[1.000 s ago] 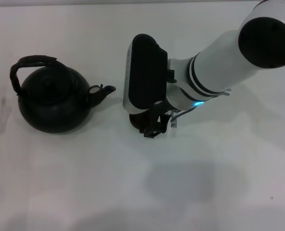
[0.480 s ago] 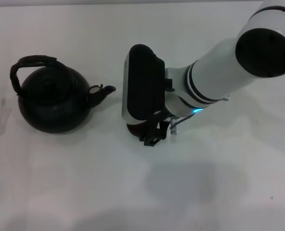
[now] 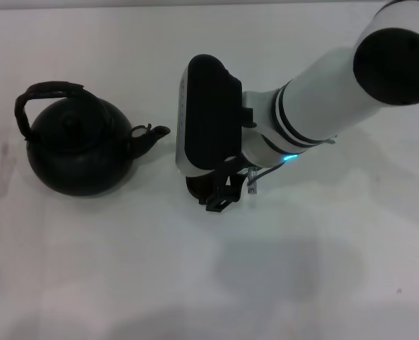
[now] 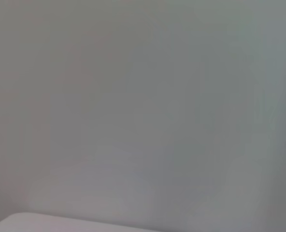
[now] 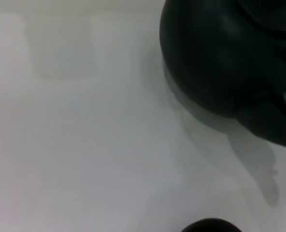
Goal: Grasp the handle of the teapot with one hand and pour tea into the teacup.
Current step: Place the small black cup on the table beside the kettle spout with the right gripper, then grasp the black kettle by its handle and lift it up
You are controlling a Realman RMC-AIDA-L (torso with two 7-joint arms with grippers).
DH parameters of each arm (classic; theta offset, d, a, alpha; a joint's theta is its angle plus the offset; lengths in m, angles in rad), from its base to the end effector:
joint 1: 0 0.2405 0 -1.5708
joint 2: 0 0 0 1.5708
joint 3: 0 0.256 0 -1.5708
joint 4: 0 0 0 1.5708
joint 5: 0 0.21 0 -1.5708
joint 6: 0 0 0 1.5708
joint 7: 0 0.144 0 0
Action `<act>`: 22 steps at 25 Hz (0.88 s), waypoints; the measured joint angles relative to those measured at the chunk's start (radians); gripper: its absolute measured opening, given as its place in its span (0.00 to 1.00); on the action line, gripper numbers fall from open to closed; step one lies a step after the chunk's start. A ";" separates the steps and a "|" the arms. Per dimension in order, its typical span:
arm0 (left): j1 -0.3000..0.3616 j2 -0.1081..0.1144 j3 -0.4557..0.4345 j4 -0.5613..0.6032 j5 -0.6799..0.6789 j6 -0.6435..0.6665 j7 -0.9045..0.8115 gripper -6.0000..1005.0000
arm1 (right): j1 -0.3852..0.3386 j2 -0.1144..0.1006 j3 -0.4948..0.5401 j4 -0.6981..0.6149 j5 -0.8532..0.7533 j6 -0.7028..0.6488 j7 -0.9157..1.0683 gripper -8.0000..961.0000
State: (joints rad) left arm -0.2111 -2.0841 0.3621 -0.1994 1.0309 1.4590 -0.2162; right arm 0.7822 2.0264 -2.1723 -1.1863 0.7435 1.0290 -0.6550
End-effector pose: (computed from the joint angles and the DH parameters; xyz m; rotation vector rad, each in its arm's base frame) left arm -0.3845 0.2097 -0.0168 -1.4057 -0.7407 -0.6902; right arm 0.1226 0.3219 -0.1345 -2.8709 -0.0682 -0.6058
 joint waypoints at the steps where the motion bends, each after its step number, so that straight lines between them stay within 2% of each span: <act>1: 0.000 0.000 0.000 0.001 0.000 0.000 0.000 0.86 | -0.002 0.000 0.003 -0.005 0.000 0.004 -0.002 0.89; 7: -0.001 0.001 0.000 0.006 0.000 0.000 0.000 0.86 | -0.018 -0.002 0.016 -0.041 0.013 0.039 -0.007 0.89; 11: 0.001 0.002 0.000 0.008 0.000 0.000 0.000 0.86 | -0.091 -0.007 0.063 -0.155 0.020 0.048 -0.038 0.89; 16: 0.003 0.002 0.000 0.008 0.000 0.002 0.000 0.86 | -0.237 -0.009 0.245 -0.285 0.050 0.050 -0.136 0.89; 22: 0.009 0.003 0.000 0.010 0.000 0.008 0.000 0.85 | -0.343 -0.015 0.473 -0.246 0.206 0.025 -0.278 0.88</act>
State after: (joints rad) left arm -0.2021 -2.0815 0.3621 -0.1894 1.0308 1.4673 -0.2163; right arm 0.4395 2.0118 -1.6992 -1.4327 0.9493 1.0544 -0.9331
